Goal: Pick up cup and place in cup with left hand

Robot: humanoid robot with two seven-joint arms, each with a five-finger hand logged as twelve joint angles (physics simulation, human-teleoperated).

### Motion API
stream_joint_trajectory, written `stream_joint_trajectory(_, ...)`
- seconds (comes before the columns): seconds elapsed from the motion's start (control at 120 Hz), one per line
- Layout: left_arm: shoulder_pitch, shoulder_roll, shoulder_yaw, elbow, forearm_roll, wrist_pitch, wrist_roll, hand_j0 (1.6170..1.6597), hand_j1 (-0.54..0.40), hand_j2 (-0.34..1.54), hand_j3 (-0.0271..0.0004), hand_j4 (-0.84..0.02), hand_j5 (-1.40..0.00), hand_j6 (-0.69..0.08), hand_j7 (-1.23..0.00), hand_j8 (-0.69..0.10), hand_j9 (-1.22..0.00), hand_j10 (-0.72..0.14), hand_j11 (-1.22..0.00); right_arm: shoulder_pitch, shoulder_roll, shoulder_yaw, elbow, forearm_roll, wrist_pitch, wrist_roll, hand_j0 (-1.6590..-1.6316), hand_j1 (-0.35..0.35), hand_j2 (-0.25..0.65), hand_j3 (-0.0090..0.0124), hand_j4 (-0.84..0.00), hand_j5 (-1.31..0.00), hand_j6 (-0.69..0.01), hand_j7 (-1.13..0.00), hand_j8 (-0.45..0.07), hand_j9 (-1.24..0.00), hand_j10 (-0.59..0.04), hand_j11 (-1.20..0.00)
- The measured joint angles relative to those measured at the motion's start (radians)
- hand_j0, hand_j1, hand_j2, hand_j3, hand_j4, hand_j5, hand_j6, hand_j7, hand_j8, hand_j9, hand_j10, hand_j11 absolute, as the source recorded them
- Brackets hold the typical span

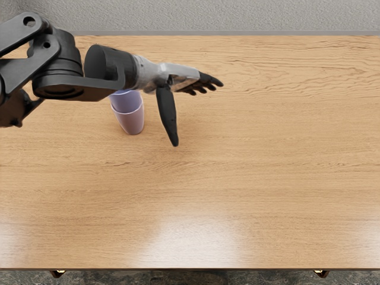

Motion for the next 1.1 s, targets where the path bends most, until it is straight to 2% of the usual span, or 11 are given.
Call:
stream_joint_trajectory(0.142, 0.065, 0.093, -0.008, 0.0, -0.425, -0.068, 0.0, 1.6581, 0.317, 0.01, 0.0, -0.028, -0.04, -0.029, -0.04, -0.028, -0.04, -0.028, -0.04, 0.0, 0.0, 0.0, 0.0, 0.0, 0.0, 0.0, -1.6581, -0.349, 0.0, 0.0, 0.0, 0.0, 0.0, 0.0, 0.0, 0.0, 0.0, 0.0)
stream_joint_trajectory(0.233, 0.199, 0.101, -0.049, 0.001, -0.658, -0.082, 0.0, 1.6581, 0.325, 0.0, 0.0, -0.021, -0.03, -0.021, -0.03, -0.021, -0.03, -0.021, -0.03, 0.0, 0.0, 0.0, 0.0, 0.0, 0.0, 0.0, -1.6581, -0.349, 0.0, 0.0, 0.0, 0.0, 0.0, 0.0, 0.0, 0.0, 0.0, 0.0)
stream_joint_trajectory(0.292, 0.246, 0.111, -0.075, 0.001, -0.739, -0.086, 0.0, 1.6581, 0.33, 0.0, 0.0, -0.017, -0.02, -0.017, -0.02, -0.017, -0.02, -0.017, -0.02, 0.0, 0.0, 0.0, 0.0, 0.0, 0.0, 0.0, -1.6581, -0.349, 0.0, 0.0, 0.0, 0.0, 0.0, 0.0, 0.0, 0.0, 0.0, 0.0)
stream_joint_trajectory(0.342, 0.266, 0.166, -0.092, 0.001, -0.79, -0.088, 0.0, 1.6581, 0.333, 0.0, 0.0, -0.014, -0.02, -0.014, -0.02, -0.014, -0.02, -0.014, -0.02, 0.0, 0.0, 0.0, 0.0, 0.0, 0.0, 0.0, -1.6581, -0.349, 0.0, 0.0, 0.0, 0.0, 0.0, 0.0, 0.0, 0.0, 0.0, 0.0)
stream_joint_trajectory(0.5, 0.424, 0.369, -0.116, 0.0, -0.906, -0.091, 0.0, 1.6581, 0.34, 0.0, 0.0, -0.008, -0.01, -0.008, -0.01, -0.007, -0.01, -0.008, -0.01, 0.0, 0.0, 0.0, 0.0, 0.0, 0.0, 0.0, -1.6581, -0.349, 0.0, 0.0, 0.0, 0.0, 0.0, 0.0, 0.0, 0.0, 0.0, 0.0)
stream_joint_trajectory(0.633, 0.463, 0.534, -0.12, -0.004, -0.935, -0.091, 0.0, 1.6581, 0.342, 0.0, 0.0, -0.005, -0.01, -0.005, -0.01, -0.005, -0.01, -0.005, -0.01, 0.0, 0.0, 0.0, 0.0, 0.0, 0.0, 0.0, -1.6581, -0.349, 0.0, 0.0, 0.0, 0.0, 0.0, 0.0, 0.0, 0.0, 0.0, 0.0)
stream_joint_trajectory(0.767, 0.504, 0.628, -0.119, -0.004, -0.943, -0.092, 0.0, 1.6581, 0.344, 0.0, 0.0, -0.003, -0.01, -0.003, -0.01, -0.003, -0.01, -0.003, -0.01, 0.0, 0.0, 0.0, 0.0, 0.0, 0.0, 0.0, -1.6581, -0.349, 0.0, 0.0, 0.0, 0.0, 0.0, 0.0, 0.0, 0.0, 0.0, 0.0)
stream_joint_trajectory(0.85, 0.508, 0.695, -0.119, -0.004, -0.945, -0.092, 0.0, 1.6581, 0.344, 0.0, 0.0, -0.002, 0.0, -0.002, 0.0, -0.002, -0.01, -0.003, -0.01, 0.0, 0.0, 0.0, 0.0, 0.0, 0.0, 0.0, -1.6581, -0.349, 0.0, 0.0, 0.0, 0.0, 0.0, 0.0, 0.0, 0.0, 0.0, 0.0)
stream_joint_trajectory(0.925, 0.508, 0.718, -0.12, 0.004, -0.964, -0.092, 0.0, 1.6581, 0.345, 0.0, 0.0, -0.002, 0.0, -0.001, 0.0, -0.002, 0.0, -0.002, 0.0, 0.0, 0.0, 0.0, 0.0, 0.0, 0.0, 0.0, -1.6581, -0.349, 0.0, 0.0, 0.0, 0.0, 0.0, 0.0, 0.0, 0.0, 0.0, 0.0)
stream_joint_trajectory(1.1, 0.51, 0.733, -0.121, 0.077, -1.047, -0.092, 0.0, 1.6581, 0.345, 0.0, 0.0, 0.0, 0.0, 0.0, 0.0, 0.0, 0.0, -0.001, 0.0, 0.0, 0.0, 0.0, 0.0, 0.0, 0.0, 0.0, -1.6581, -0.349, 0.0, 0.0, 0.0, 0.0, 0.0, 0.0, 0.0, 0.0, 0.0, 0.0)
